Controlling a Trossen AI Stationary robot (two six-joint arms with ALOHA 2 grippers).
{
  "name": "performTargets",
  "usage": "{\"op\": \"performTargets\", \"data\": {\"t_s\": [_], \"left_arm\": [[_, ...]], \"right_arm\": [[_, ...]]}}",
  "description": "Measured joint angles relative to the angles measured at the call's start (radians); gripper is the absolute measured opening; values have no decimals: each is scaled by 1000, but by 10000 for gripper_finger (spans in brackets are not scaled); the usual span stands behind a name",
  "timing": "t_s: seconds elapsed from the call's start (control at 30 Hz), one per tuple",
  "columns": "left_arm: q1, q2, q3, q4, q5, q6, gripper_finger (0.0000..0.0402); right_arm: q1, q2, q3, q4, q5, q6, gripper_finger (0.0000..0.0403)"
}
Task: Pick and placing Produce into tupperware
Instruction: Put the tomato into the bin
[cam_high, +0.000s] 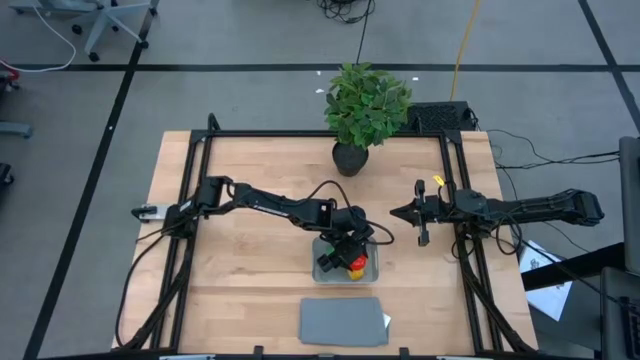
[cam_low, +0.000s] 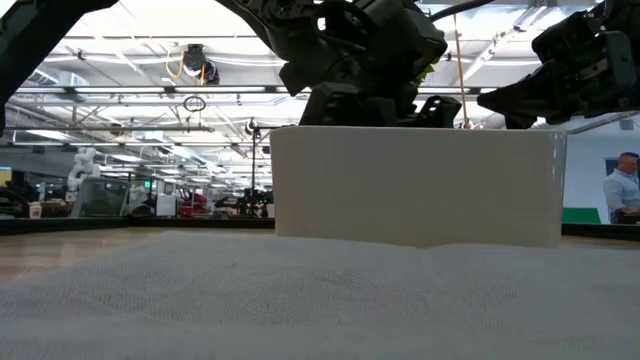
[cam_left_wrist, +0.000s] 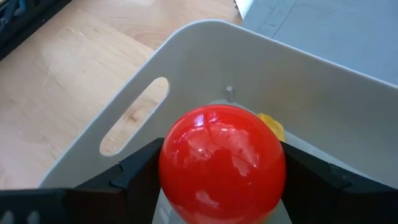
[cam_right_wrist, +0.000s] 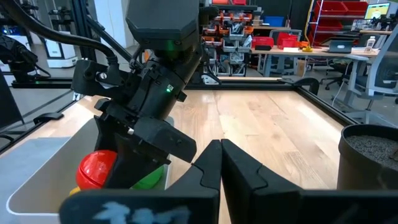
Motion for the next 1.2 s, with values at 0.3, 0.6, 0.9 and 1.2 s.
{"op": "performTargets", "data": {"t_s": [0.3,0.6,0.9,1.2], "left_arm": [[1,0,-1,8,-5,-53,269],[0,0,-1,16,-4,-102,269],[0,0,-1,37,14,-160,269],[-5,0,-1,59,38,-253,269]], "right_arm": [[0,0,0,0,0,0,0],[0,0,0,0,0,0,0],[0,0,0,0,0,0,0],[0,0,0,0,0,0,0]]}}
